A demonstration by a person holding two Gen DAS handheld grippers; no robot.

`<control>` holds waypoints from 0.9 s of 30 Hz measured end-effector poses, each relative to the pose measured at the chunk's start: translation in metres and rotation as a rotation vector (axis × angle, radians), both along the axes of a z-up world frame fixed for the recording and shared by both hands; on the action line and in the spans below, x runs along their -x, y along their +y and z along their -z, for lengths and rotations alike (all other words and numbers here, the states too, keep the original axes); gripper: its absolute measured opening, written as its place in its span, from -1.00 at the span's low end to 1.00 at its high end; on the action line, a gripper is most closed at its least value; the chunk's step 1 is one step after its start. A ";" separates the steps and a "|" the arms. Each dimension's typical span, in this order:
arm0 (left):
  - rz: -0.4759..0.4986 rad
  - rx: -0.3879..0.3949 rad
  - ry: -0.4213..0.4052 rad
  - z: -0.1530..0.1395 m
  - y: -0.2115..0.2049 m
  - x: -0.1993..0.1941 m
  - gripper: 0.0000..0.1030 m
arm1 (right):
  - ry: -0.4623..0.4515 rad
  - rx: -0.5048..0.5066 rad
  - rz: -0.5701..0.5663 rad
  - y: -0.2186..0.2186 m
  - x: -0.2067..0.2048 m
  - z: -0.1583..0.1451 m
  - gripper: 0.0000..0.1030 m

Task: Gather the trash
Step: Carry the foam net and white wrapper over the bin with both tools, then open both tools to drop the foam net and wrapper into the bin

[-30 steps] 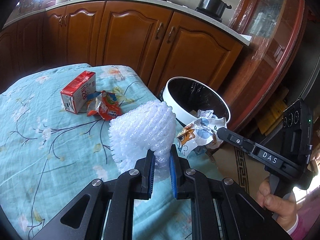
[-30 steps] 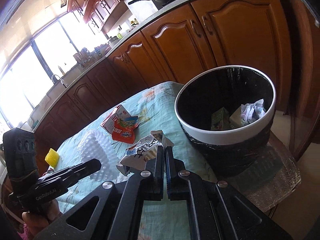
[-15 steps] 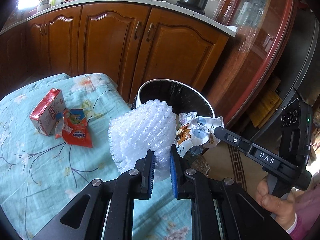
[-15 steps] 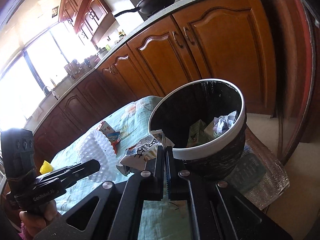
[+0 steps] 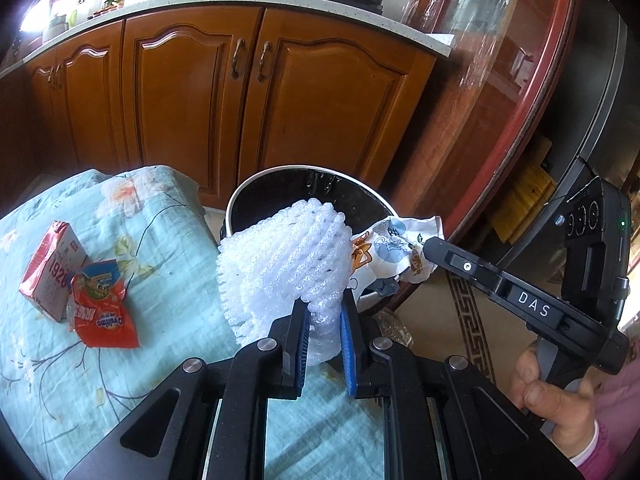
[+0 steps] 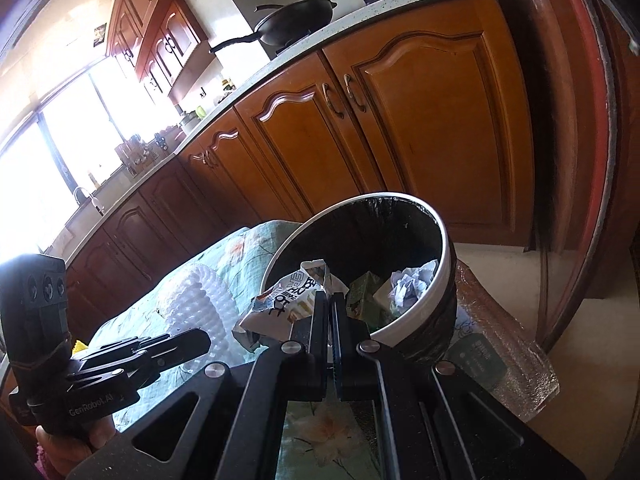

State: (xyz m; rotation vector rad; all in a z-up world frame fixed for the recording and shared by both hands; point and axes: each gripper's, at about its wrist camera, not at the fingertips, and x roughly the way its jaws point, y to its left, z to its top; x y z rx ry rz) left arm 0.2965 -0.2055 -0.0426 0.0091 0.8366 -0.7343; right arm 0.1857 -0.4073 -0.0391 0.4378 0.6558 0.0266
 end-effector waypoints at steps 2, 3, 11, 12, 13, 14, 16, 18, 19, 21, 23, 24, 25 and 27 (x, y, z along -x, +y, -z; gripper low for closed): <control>0.003 -0.002 0.011 0.002 -0.004 -0.008 -0.74 | 0.001 0.005 0.007 -0.004 -0.004 0.000 -0.97; 0.004 -0.004 0.016 0.003 -0.006 -0.010 -0.74 | 0.003 0.008 0.010 -0.007 -0.005 0.000 -0.97; 0.030 -0.031 0.036 0.006 -0.034 -0.036 -0.74 | 0.028 0.065 0.032 -0.018 -0.020 0.003 -0.97; 0.034 -0.035 0.039 0.007 -0.038 -0.039 -0.74 | 0.033 0.074 0.033 -0.019 -0.022 0.004 -0.97; 0.038 -0.037 0.044 0.008 -0.042 -0.043 -0.74 | 0.037 0.083 0.033 -0.020 -0.025 0.004 -0.97; 0.043 -0.038 0.048 0.009 -0.046 -0.047 -0.73 | 0.043 0.091 0.034 -0.021 -0.028 0.005 -0.97; 0.048 -0.046 0.055 0.011 -0.055 -0.055 -0.73 | 0.051 0.105 0.036 -0.024 -0.032 0.006 -0.97; 0.053 -0.055 0.059 0.014 -0.062 -0.062 -0.73 | 0.058 0.116 0.038 -0.028 -0.036 0.006 -0.97; 0.057 -0.057 0.063 0.016 -0.064 -0.065 -0.72 | 0.063 0.122 0.039 -0.029 -0.038 0.006 -0.97; 0.056 -0.067 0.069 0.020 -0.071 -0.071 -0.71 | 0.070 0.131 0.042 -0.032 -0.043 0.007 -0.97; 0.060 -0.070 0.077 0.023 -0.074 -0.076 -0.67 | 0.078 0.139 0.042 -0.035 -0.047 0.008 -0.97; 0.062 -0.072 0.081 0.025 -0.076 -0.079 -0.66 | 0.082 0.142 0.041 -0.036 -0.048 0.009 -0.97; 0.060 -0.078 0.083 0.026 -0.078 -0.080 -0.56 | 0.087 0.145 0.040 -0.037 -0.050 0.010 -0.97; 0.053 -0.086 0.089 0.029 -0.079 -0.082 -0.40 | 0.096 0.151 0.038 -0.037 -0.054 0.012 -0.97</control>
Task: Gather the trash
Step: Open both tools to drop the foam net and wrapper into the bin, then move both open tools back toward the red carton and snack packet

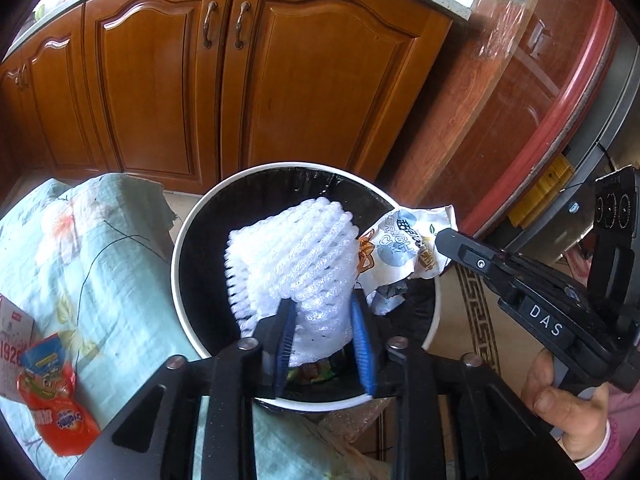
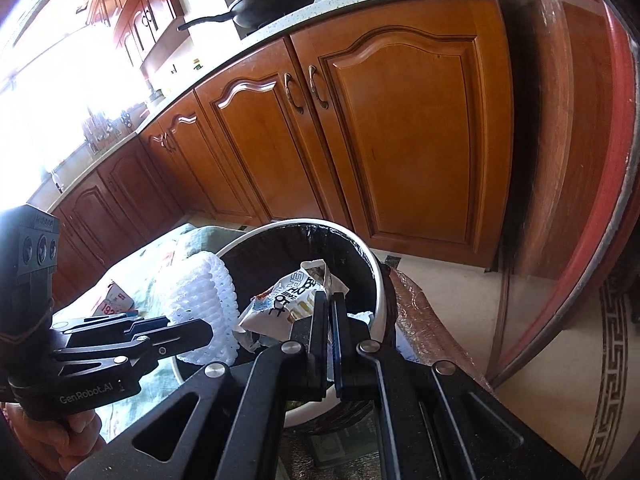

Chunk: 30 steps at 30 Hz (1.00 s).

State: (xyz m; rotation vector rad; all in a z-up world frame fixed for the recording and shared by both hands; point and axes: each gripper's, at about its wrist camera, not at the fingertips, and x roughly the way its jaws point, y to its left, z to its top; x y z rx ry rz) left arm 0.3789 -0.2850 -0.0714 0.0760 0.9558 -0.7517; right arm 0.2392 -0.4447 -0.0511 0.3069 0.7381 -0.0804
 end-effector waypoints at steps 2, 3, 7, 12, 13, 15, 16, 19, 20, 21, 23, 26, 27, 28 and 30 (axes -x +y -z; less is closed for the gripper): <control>-0.010 0.000 0.003 0.002 0.000 -0.001 -0.19 | 0.008 -0.007 -0.009 -0.002 -0.004 0.003 -0.86; -0.019 -0.003 0.003 0.002 -0.001 -0.001 -0.10 | 0.009 -0.007 -0.006 -0.002 -0.005 0.003 -0.85; -0.046 0.007 0.002 0.003 0.006 0.004 0.15 | 0.011 -0.031 -0.007 -0.003 -0.005 0.007 -0.50; -0.079 0.026 -0.004 0.001 0.022 0.016 0.24 | -0.011 -0.064 -0.001 -0.002 0.000 0.007 -0.15; -0.086 0.033 -0.009 0.000 0.026 0.020 0.24 | -0.012 -0.068 0.000 -0.002 0.002 0.007 -0.15; -0.099 0.041 -0.026 -0.003 0.035 0.028 0.25 | -0.021 -0.080 -0.002 0.001 0.006 0.006 -0.10; -0.107 0.045 -0.035 -0.004 0.041 0.032 0.27 | -0.025 -0.083 -0.003 0.003 0.009 0.005 -0.01; -0.132 0.058 -0.057 -0.006 0.061 0.048 0.32 | -0.045 -0.100 -0.009 0.011 0.016 0.003 0.31; -0.146 0.060 -0.063 -0.006 0.068 0.054 0.34 | -0.053 -0.108 -0.013 0.015 0.019 0.002 0.36; -0.157 0.063 -0.065 -0.005 0.075 0.057 0.34 | -0.060 -0.114 -0.017 0.018 0.022 0.001 0.44; -0.183 0.070 -0.065 -0.004 0.091 0.067 0.36 | -0.068 -0.128 -0.032 0.026 0.026 0.001 0.54; -0.220 0.083 -0.056 -0.002 0.120 0.082 0.38 | -0.073 -0.149 -0.056 0.041 0.031 0.000 0.67; -0.233 0.088 -0.052 -0.003 0.128 0.087 0.39 | -0.072 -0.158 -0.063 0.046 0.033 0.001 0.73; -0.248 0.094 -0.049 -0.002 0.137 0.091 0.40 | -0.071 -0.172 -0.070 0.052 0.035 0.001 0.76; -0.276 0.099 -0.049 -0.003 0.152 0.099 0.42 | -0.069 -0.196 -0.085 0.061 0.038 0.003 0.78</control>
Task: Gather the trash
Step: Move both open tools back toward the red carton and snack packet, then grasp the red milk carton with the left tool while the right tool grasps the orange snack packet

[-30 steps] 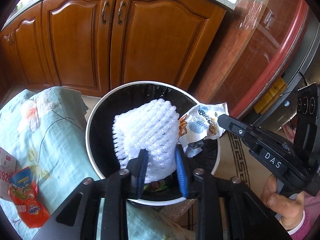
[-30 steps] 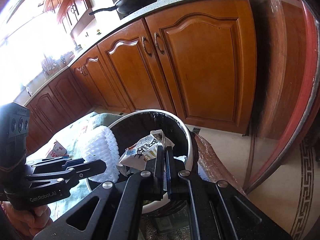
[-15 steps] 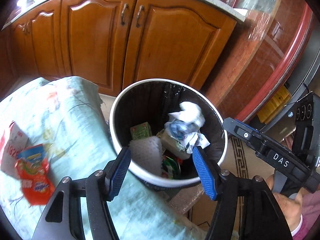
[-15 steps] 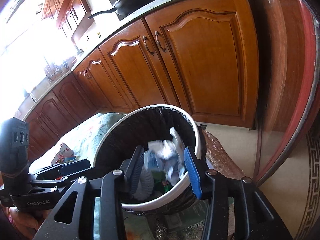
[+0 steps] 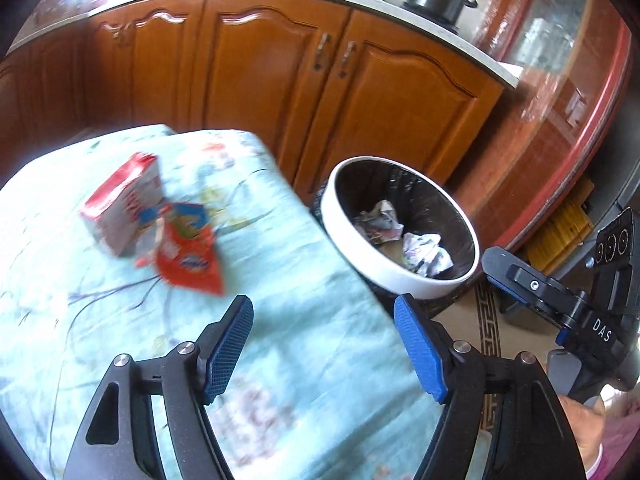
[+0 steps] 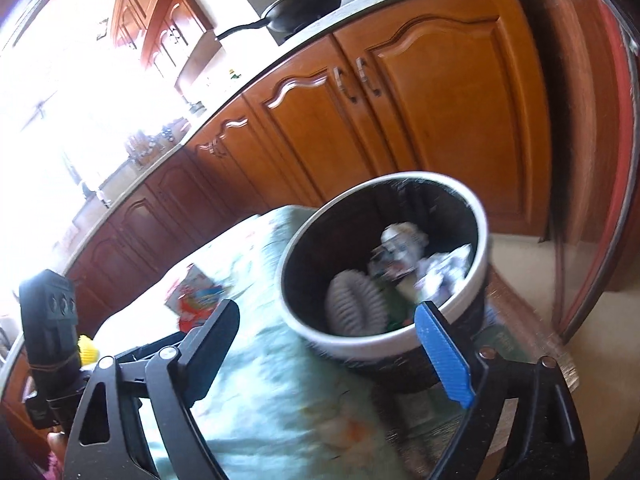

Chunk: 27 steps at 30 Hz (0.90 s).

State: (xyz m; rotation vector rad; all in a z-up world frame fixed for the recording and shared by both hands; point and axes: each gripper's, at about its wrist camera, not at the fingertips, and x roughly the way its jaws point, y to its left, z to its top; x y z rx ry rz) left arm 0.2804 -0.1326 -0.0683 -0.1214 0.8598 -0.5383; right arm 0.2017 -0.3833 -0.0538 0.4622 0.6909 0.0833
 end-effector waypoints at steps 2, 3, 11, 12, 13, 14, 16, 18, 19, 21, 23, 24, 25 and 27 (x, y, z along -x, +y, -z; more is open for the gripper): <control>-0.027 -0.001 -0.004 -0.002 0.015 0.006 0.45 | 0.003 -0.004 -0.015 0.012 0.002 0.001 0.80; -0.043 -0.001 -0.006 -0.003 0.024 0.011 0.46 | 0.006 -0.005 -0.026 0.018 0.003 0.001 0.83; -0.150 0.006 0.009 -0.002 0.080 0.024 0.50 | 0.022 -0.003 -0.102 0.066 0.000 0.006 0.86; -0.161 0.006 0.008 -0.002 0.087 0.025 0.50 | 0.023 0.002 -0.113 0.072 -0.001 0.007 0.86; -0.170 0.008 0.009 -0.002 0.093 0.025 0.50 | 0.022 0.007 -0.123 0.078 -0.001 0.008 0.86; -0.180 0.009 0.009 -0.003 0.099 0.026 0.50 | 0.021 0.012 -0.134 0.083 -0.002 0.009 0.86; -0.197 0.007 0.008 -0.002 0.107 0.023 0.50 | 0.022 0.020 -0.153 0.094 -0.005 0.010 0.86; -0.213 0.009 0.006 -0.003 0.116 0.021 0.50 | 0.021 0.026 -0.167 0.104 -0.009 0.010 0.86; -0.220 0.008 0.005 -0.003 0.119 0.018 0.50 | 0.021 0.030 -0.173 0.109 -0.011 0.010 0.86; -0.233 0.003 0.002 -0.004 0.126 0.015 0.50 | 0.021 0.035 -0.181 0.116 -0.014 0.010 0.86; -0.244 -0.005 0.001 -0.004 0.130 0.010 0.50 | 0.024 0.036 -0.182 0.120 -0.017 0.011 0.86; -0.248 -0.010 0.000 -0.003 0.131 0.007 0.50 | 0.026 0.033 -0.183 0.121 -0.019 0.012 0.86; -0.250 -0.014 0.000 -0.001 0.131 0.003 0.50 | 0.029 0.030 -0.184 0.123 -0.020 0.013 0.86; -0.256 -0.025 -0.001 0.001 0.132 -0.006 0.50 | 0.035 0.026 -0.187 0.125 -0.024 0.014 0.86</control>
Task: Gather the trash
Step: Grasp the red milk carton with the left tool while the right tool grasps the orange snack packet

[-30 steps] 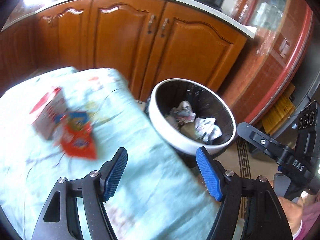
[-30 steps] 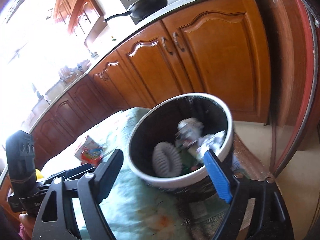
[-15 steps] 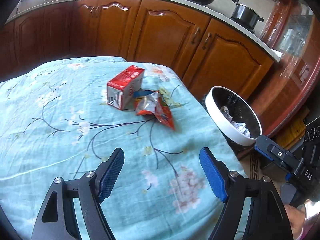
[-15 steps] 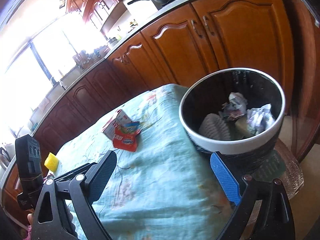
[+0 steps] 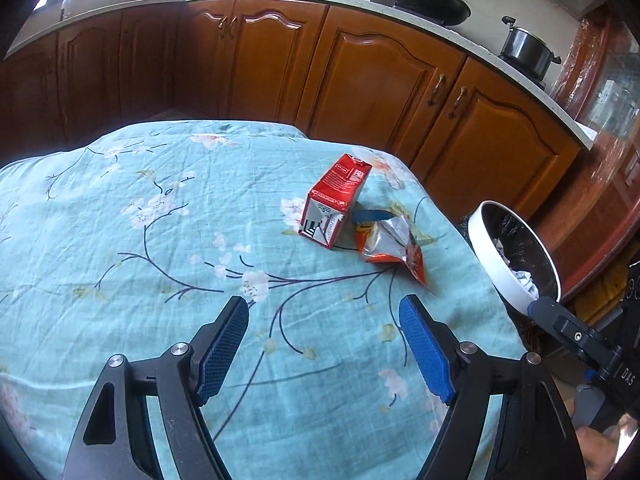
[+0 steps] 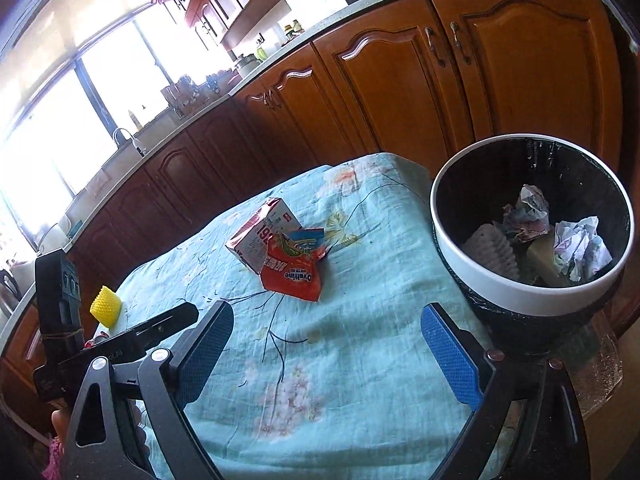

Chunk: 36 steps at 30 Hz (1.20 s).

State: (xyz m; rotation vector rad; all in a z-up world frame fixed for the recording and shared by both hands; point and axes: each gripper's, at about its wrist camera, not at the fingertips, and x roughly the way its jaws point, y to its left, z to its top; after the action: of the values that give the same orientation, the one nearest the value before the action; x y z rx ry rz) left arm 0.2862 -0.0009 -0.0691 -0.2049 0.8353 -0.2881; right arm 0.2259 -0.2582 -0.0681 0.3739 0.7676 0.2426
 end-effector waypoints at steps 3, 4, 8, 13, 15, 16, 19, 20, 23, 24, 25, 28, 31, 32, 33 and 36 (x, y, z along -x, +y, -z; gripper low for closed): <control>-0.002 -0.017 -0.003 0.005 -0.001 -0.017 0.50 | 0.009 0.001 -0.005 0.004 -0.006 0.003 0.86; -0.001 -0.025 -0.002 0.006 -0.002 -0.023 0.50 | 0.012 -0.002 -0.007 0.005 -0.008 0.004 0.86; 0.011 -0.054 -0.003 0.013 -0.011 -0.050 0.50 | 0.020 -0.005 -0.011 0.008 -0.017 0.008 0.85; 0.016 -0.086 0.003 0.022 -0.025 -0.085 0.48 | 0.028 -0.005 -0.008 0.006 -0.026 0.011 0.67; 0.016 -0.085 0.008 0.025 -0.029 -0.096 0.47 | 0.036 -0.006 -0.005 0.004 -0.029 0.013 0.55; 0.018 -0.082 0.007 0.025 -0.030 -0.100 0.47 | 0.040 -0.005 -0.003 0.003 -0.031 0.014 0.47; 0.024 -0.092 -0.005 0.026 -0.035 -0.109 0.34 | 0.047 -0.001 0.000 0.002 -0.035 0.015 0.33; 0.027 -0.092 -0.006 0.027 -0.036 -0.111 0.14 | 0.050 -0.003 0.000 0.002 -0.036 0.016 0.30; 0.051 -0.066 0.009 0.032 -0.036 -0.113 -0.33 | 0.054 -0.005 0.000 0.004 -0.041 0.015 0.24; 0.053 -0.068 0.006 0.032 -0.036 -0.111 -0.33 | 0.053 -0.005 -0.003 0.005 -0.043 0.014 0.22; 0.051 -0.073 -0.003 0.031 -0.035 -0.106 -0.34 | 0.053 -0.003 -0.007 0.008 -0.044 0.014 0.19; 0.033 -0.067 -0.023 0.026 -0.025 -0.090 -0.35 | 0.054 0.002 -0.031 0.019 -0.052 0.013 0.15; 0.000 -0.033 -0.020 0.023 -0.006 -0.068 -0.35 | 0.055 0.018 -0.059 0.034 -0.060 0.014 0.15; -0.013 -0.023 -0.016 0.024 0.001 -0.060 -0.35 | 0.056 0.022 -0.067 0.039 -0.064 0.014 0.15; -0.022 -0.015 -0.014 0.024 0.006 -0.053 -0.35 | 0.058 0.028 -0.074 0.044 -0.067 0.015 0.15; -0.047 0.011 0.004 0.028 0.019 -0.034 -0.35 | 0.060 0.063 -0.092 0.060 -0.078 0.019 0.15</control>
State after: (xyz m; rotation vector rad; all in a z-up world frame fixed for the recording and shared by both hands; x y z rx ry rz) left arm 0.3202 0.0186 -0.0969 -0.2350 0.8316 -0.2484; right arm 0.3044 -0.1979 -0.0867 0.2882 0.8506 0.2937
